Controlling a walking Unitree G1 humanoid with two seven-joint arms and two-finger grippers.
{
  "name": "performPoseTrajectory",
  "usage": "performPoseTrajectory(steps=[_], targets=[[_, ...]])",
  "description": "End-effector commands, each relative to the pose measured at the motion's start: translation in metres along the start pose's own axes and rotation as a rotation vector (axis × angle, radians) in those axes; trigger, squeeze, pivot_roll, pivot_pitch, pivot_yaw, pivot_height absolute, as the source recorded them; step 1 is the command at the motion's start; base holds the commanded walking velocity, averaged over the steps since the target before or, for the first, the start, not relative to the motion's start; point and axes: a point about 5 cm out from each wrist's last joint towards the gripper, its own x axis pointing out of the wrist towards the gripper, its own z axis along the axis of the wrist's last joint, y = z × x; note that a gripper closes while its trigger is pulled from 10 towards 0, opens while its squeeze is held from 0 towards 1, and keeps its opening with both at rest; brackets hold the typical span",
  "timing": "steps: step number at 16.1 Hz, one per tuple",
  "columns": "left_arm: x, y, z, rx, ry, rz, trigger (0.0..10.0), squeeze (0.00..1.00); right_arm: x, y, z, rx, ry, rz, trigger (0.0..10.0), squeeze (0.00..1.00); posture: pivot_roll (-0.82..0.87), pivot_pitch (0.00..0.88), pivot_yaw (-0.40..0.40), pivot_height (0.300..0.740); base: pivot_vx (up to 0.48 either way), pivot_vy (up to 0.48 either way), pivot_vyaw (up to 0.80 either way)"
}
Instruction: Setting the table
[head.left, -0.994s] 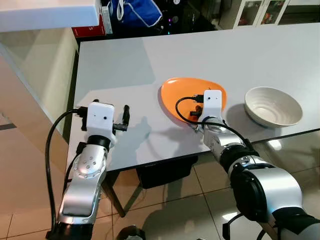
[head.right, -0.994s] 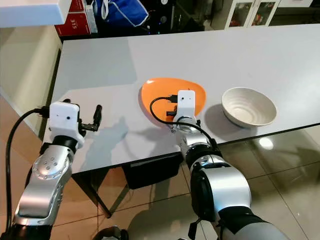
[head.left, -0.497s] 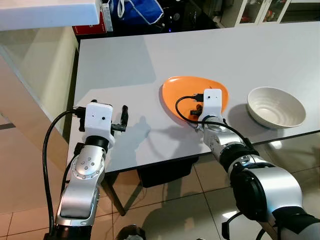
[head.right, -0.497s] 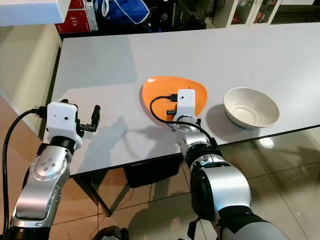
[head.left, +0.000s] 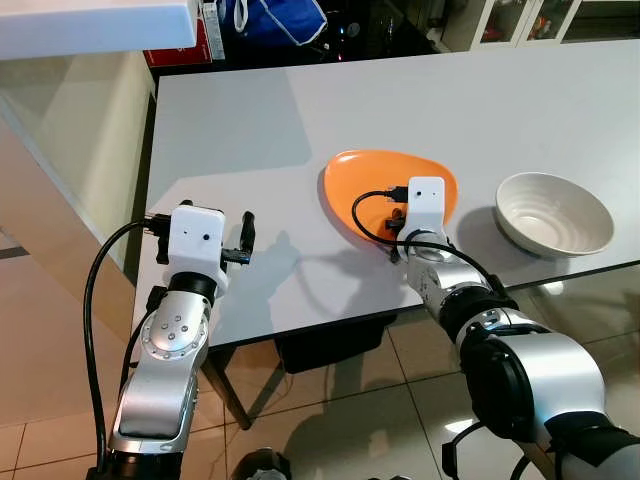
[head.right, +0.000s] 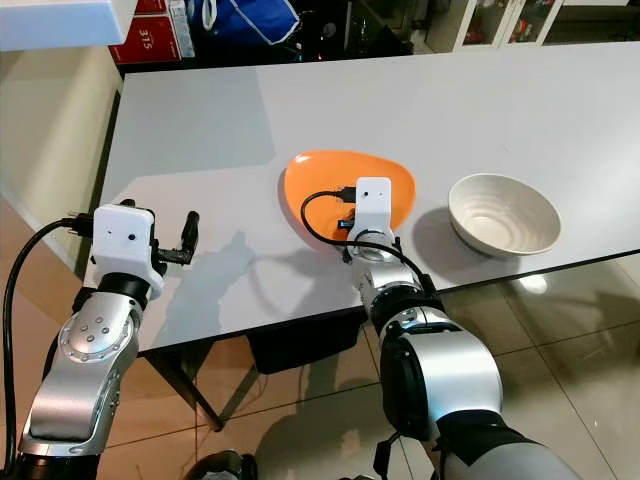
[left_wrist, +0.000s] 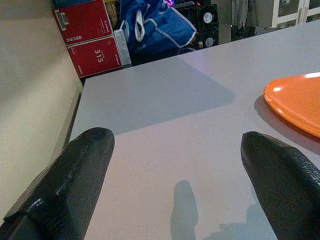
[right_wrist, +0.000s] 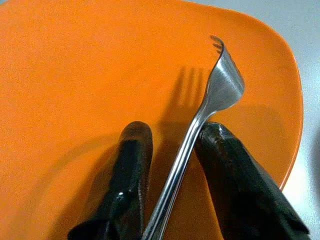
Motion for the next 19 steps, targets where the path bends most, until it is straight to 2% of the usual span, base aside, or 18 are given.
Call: performPoseTrajectory(steps=[1,14,15,16,17,19], targets=[[0.001,0.001,0.0,0.005,0.004,0.011,10.0,0.0,0.001,0.0,0.01,0.0,-0.016,-0.008,10.0,1.0,0.34,0.122,-0.02,0.74,0.0,0.0,0.0],[0.005,-0.001,0.001,0.0,-0.007,0.009,10.0,0.0,0.002,-0.001,0.021,-0.014,-0.045,-0.012,10.0,1.0,0.33,0.096,-0.034,0.74,0.0,0.0,0.0],[0.005,-0.001,0.001,0.0,-0.007,0.009,10.0,0.0,0.002,-0.001,0.022,-0.022,-0.048,-0.014,10.0,0.0,0.33,0.096,-0.034,0.74,0.0,0.0,0.0],[0.006,-0.001,0.001,-0.002,-0.011,0.013,10.0,0.0,0.002,0.001,0.038,-0.03,-0.119,-0.016,10.0,0.0,0.33,0.091,-0.039,0.74,0.0,0.0,0.0],[0.006,-0.001,0.002,-0.006,-0.015,0.019,10.0,0.0,-0.001,0.006,0.066,-0.05,-0.258,-0.006,10.0,0.0,0.32,0.09,-0.039,0.74,0.0,0.0,0.0],[0.006,-0.002,0.0,-0.008,-0.013,0.023,10.0,0.0,-0.004,0.008,0.084,-0.061,-0.365,0.011,10.0,0.0,0.32,0.09,-0.038,0.74,0.0,0.0,0.0]])
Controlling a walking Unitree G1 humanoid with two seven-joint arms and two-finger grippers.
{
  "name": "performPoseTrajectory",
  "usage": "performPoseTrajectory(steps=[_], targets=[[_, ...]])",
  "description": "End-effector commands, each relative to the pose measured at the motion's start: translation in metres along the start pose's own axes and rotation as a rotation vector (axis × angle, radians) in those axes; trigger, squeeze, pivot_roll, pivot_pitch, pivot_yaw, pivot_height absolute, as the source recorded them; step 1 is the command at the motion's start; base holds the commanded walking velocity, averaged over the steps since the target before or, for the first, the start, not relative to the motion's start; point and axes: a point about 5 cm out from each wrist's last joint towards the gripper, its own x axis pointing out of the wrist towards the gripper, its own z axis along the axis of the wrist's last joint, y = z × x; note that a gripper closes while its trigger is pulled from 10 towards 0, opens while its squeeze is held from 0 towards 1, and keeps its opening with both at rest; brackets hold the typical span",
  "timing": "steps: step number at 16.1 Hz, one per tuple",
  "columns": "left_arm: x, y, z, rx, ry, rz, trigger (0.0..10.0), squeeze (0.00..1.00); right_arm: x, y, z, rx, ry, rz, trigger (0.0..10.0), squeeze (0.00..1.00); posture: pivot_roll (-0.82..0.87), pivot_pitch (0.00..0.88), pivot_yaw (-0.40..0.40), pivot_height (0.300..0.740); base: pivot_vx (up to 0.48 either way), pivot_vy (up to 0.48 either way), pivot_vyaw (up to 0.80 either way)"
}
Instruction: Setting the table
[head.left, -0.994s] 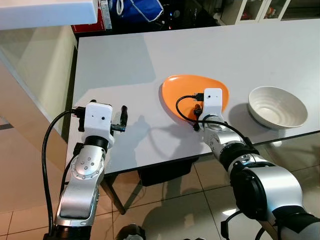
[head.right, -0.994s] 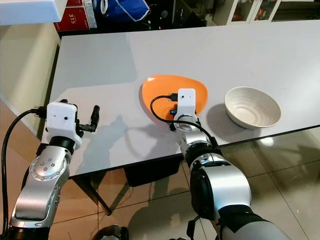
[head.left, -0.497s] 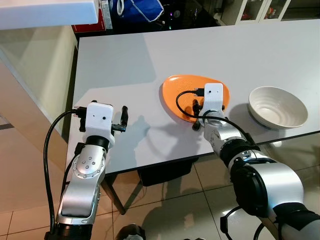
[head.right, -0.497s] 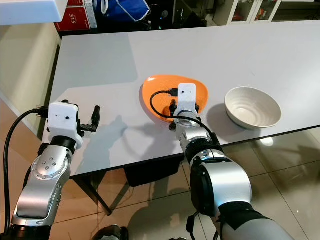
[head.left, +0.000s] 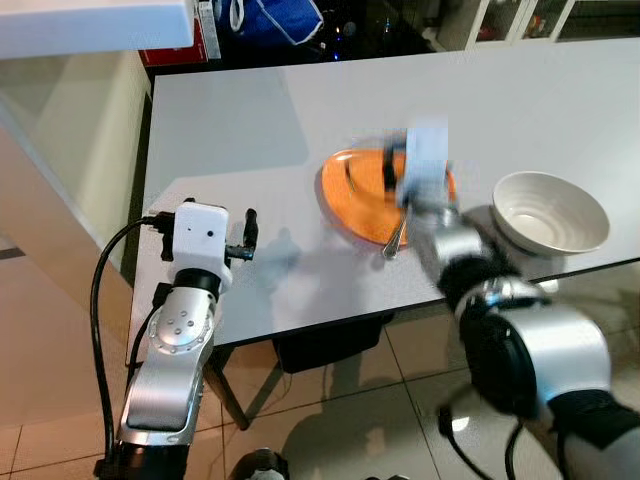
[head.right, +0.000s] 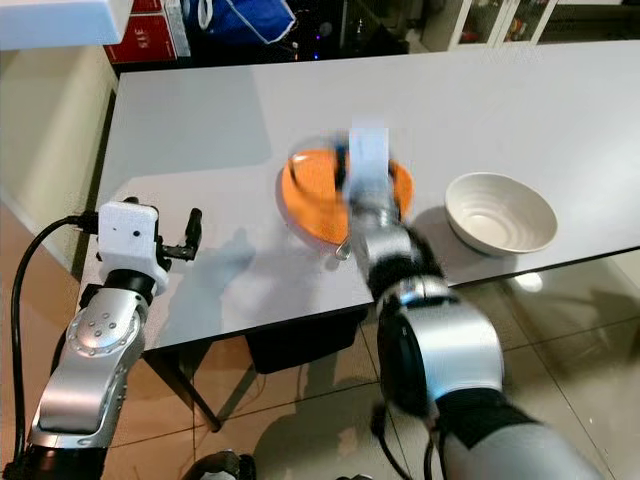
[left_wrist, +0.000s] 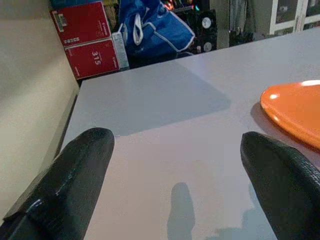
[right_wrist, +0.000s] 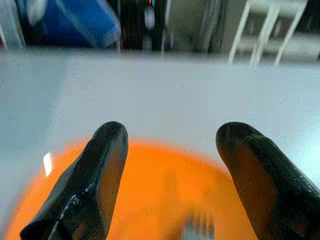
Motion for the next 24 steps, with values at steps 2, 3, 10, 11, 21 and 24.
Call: performPoseTrajectory(steps=[2,3,10,11,21,24], targets=[[0.003,0.001,-0.002,0.004,-0.002,0.01,10.0,0.0,0.0,0.001,0.01,-0.046,-0.093,0.025,10.0,0.0,0.3,0.086,-0.04,0.74,0.0,0.0,0.0],[0.004,0.0,-0.001,0.002,-0.004,0.007,10.0,0.0,0.0,0.003,0.016,-0.047,-0.127,0.037,10.0,0.0,0.29,0.085,-0.039,0.74,0.0,0.0,0.0],[0.005,0.005,-0.006,-0.072,-0.016,0.061,10.0,0.0,-0.033,0.048,-0.022,-0.024,-0.203,0.32,10.0,0.0,0.27,0.077,-0.061,0.74,0.0,0.0,0.0],[0.005,0.009,-0.006,-0.091,-0.028,0.075,10.0,0.0,-0.038,0.046,-0.035,-0.033,-0.182,0.329,10.0,0.0,0.27,0.076,-0.064,0.74,0.0,0.0,0.0],[-0.002,0.019,-0.018,-0.122,-0.006,0.082,10.0,0.0,-0.051,0.022,-0.062,-0.146,-0.178,0.257,10.0,0.0,0.26,0.088,-0.06,0.74,0.0,0.0,0.0],[-0.006,0.013,-0.029,-0.15,0.049,0.041,10.0,0.0,-0.054,0.015,-0.079,-0.109,-0.08,0.232,10.0,0.0,0.25,0.092,-0.053,0.74,0.0,0.0,0.0]])
